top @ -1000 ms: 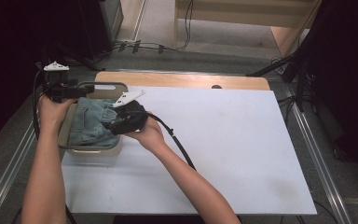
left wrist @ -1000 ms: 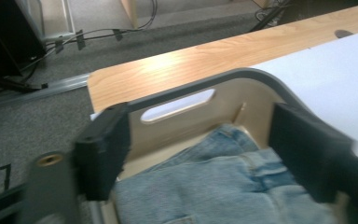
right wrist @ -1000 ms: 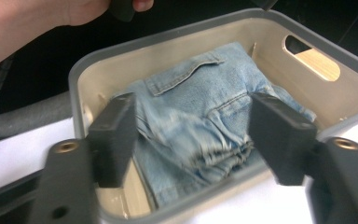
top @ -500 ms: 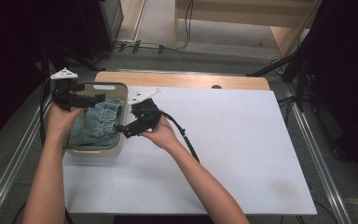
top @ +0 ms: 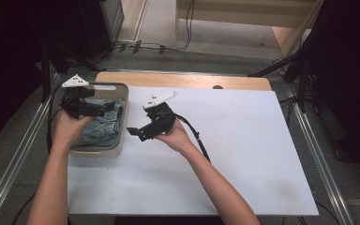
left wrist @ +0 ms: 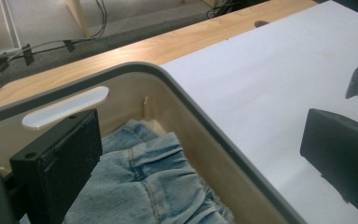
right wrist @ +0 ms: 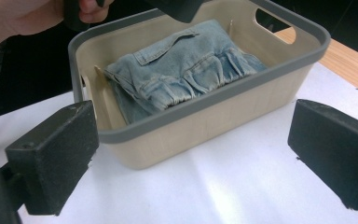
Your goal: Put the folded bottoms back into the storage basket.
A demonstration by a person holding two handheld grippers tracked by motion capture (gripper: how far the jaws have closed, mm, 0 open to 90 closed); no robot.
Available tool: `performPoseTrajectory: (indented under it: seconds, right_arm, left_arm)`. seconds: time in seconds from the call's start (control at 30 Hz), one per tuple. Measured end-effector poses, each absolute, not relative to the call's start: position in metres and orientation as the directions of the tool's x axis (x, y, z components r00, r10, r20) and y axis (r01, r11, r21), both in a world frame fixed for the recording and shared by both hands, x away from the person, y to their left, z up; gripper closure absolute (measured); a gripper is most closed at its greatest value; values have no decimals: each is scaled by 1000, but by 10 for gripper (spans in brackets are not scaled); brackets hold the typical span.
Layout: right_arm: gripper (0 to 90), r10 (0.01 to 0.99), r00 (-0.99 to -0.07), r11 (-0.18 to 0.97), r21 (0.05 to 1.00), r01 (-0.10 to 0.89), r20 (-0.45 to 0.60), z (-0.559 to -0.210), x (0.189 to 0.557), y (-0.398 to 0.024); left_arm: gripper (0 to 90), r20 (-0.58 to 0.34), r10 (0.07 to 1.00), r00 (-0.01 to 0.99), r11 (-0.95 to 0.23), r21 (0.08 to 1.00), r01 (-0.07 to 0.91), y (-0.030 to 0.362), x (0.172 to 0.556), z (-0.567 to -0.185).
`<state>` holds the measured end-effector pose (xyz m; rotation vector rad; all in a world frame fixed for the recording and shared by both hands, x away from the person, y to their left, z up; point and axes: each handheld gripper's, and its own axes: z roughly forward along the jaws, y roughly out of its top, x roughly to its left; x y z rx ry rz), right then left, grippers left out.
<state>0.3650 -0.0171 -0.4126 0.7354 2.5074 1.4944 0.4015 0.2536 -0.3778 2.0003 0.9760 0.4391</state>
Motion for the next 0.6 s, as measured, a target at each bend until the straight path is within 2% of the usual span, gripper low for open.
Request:
performPoseTrajectory:
  seconds: [0.33, 0.6]
  right_arm:
    - [14, 457, -882, 371, 876, 309, 118, -412, 348, -52]
    - [14, 455, -884, 363, 884, 293, 106, -412, 334, -76]
  left_arm:
    - [0, -84, 746, 661, -308, 836, 454, 241, 380, -374]
    - [0, -73, 719, 691, -339, 831, 441, 220, 368, -379]
